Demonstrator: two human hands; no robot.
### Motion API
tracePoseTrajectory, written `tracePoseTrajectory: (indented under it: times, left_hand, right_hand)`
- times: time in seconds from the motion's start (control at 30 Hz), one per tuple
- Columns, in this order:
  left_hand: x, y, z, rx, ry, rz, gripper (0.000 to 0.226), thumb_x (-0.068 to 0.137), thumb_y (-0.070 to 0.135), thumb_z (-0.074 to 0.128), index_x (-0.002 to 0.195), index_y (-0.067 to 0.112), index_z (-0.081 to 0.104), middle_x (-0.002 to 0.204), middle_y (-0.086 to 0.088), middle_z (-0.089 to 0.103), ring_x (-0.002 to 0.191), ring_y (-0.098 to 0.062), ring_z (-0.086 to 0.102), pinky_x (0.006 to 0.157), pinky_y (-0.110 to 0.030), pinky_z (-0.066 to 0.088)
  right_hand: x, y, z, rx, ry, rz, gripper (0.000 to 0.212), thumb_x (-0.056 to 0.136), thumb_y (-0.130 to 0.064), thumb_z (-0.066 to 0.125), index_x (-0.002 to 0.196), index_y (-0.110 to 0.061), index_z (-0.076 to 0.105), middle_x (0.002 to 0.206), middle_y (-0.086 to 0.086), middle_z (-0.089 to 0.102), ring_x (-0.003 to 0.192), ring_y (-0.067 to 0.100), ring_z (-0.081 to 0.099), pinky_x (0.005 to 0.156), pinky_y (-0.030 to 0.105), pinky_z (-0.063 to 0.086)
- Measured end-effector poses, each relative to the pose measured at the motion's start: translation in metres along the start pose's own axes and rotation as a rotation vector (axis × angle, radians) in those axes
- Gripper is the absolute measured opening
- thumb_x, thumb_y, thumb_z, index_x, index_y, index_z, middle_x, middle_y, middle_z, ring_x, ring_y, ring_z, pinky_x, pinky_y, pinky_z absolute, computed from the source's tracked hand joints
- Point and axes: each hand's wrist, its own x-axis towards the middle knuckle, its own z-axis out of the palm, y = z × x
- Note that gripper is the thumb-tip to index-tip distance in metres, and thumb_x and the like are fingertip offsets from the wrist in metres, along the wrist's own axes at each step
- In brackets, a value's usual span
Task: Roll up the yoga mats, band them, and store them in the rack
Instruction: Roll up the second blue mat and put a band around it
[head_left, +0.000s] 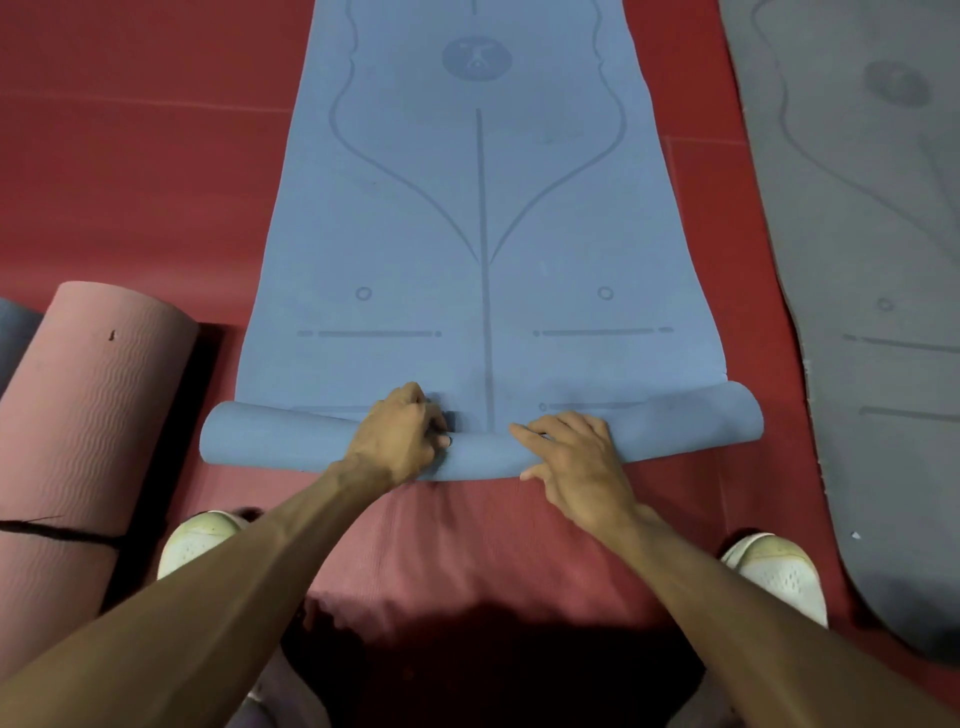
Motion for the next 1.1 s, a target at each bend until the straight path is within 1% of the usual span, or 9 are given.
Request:
tracePoseTrajectory:
  times: [0.1,0.2,0.37,0.5,0.6,0.77,0.9,0.97,1.1]
  left_hand:
    - [-0.011,0.007,0.006,-0.033,0.132,0.057,0.021,0.092,0.015,0.053,0.103,0.022,0.068,0.102,0.000,0.055,0.100,-0.020,0.049,0.082,-0.027,0.028]
    - [-0.017,0.008,0.013,-0.064,0.261,0.105,0.024,0.094,0.017,0.047,0.102,0.020,0.070,0.097,-0.001,0.060,0.093,-0.025,0.053,0.078,-0.032,0.034]
    - [-0.029,-0.005,0.033,0.048,0.294,0.175,0.048,0.086,0.053,0.044,0.116,0.020,0.062,0.106,0.001,0.058,0.096,-0.021,0.050,0.088,-0.033,0.036]
    - [-0.021,-0.014,0.037,0.007,0.328,0.223,0.047,0.076,0.043,0.061,0.117,0.019,0.062,0.105,0.000,0.060,0.092,-0.024,0.055,0.085,-0.028,0.032]
    - [-0.010,-0.014,0.026,-0.052,0.268,0.227,0.044,0.070,0.029,0.073,0.112,0.016,0.069,0.101,-0.001,0.063,0.085,-0.027,0.059,0.082,-0.031,0.038]
    - [0.004,-0.008,-0.001,-0.093,0.055,0.143,0.053,0.070,0.026,0.082,0.120,0.025,0.067,0.114,0.004,0.061,0.103,-0.020,0.056,0.090,-0.031,0.042]
    - [0.022,-0.005,-0.018,-0.103,-0.064,0.089,0.047,0.071,0.023,0.080,0.116,0.030,0.068,0.111,0.009,0.062,0.104,-0.015,0.058,0.088,-0.027,0.043]
    - [0.033,-0.004,-0.025,-0.067,-0.130,0.065,0.042,0.072,0.022,0.078,0.112,0.034,0.070,0.108,0.011,0.064,0.102,-0.014,0.059,0.090,-0.032,0.047]
    - [0.055,-0.004,-0.033,-0.053,-0.270,0.027,0.034,0.075,0.021,0.075,0.107,0.033,0.072,0.092,0.014,0.065,0.096,-0.013,0.061,0.086,-0.031,0.050]
  right_hand:
    - [0.019,0.006,-0.011,0.051,-0.136,0.023,0.049,0.075,-0.030,0.077,0.123,-0.025,0.065,0.102,-0.007,0.066,0.093,0.023,0.060,0.079,0.035,0.040]
    - [0.035,0.011,-0.019,0.148,-0.288,0.118,0.054,0.086,-0.036,0.067,0.137,-0.035,0.051,0.118,-0.012,0.061,0.109,0.017,0.049,0.092,0.034,0.034]
    - [0.055,0.017,-0.023,0.284,-0.363,0.161,0.036,0.084,-0.031,0.070,0.118,-0.034,0.060,0.115,-0.016,0.063,0.097,0.009,0.044,0.097,0.030,0.036]
    - [0.061,0.021,-0.022,0.305,-0.399,0.176,0.035,0.084,-0.030,0.071,0.117,-0.033,0.064,0.111,-0.010,0.062,0.101,0.012,0.047,0.094,0.028,0.036]
    - [0.062,0.021,-0.019,0.363,-0.384,0.199,0.035,0.082,-0.027,0.073,0.117,-0.031,0.067,0.111,-0.005,0.058,0.109,0.014,0.052,0.098,0.032,0.039]
    - [0.049,0.018,-0.017,0.303,-0.302,0.197,0.037,0.089,-0.034,0.064,0.125,-0.026,0.064,0.112,-0.007,0.058,0.112,0.012,0.049,0.101,0.023,0.030]
    - [0.029,0.007,-0.011,0.089,-0.043,0.073,0.041,0.089,-0.038,0.047,0.117,-0.017,0.069,0.108,0.000,0.066,0.101,0.023,0.061,0.098,0.031,0.032]
    - [0.020,0.003,-0.006,-0.045,0.025,0.028,0.039,0.087,-0.032,0.060,0.121,-0.013,0.066,0.116,0.004,0.064,0.107,0.024,0.060,0.105,0.039,0.031]
    - [0.019,-0.003,-0.007,-0.100,0.064,-0.002,0.060,0.068,-0.028,0.085,0.123,-0.018,0.065,0.120,0.005,0.064,0.112,0.025,0.060,0.108,0.046,0.034]
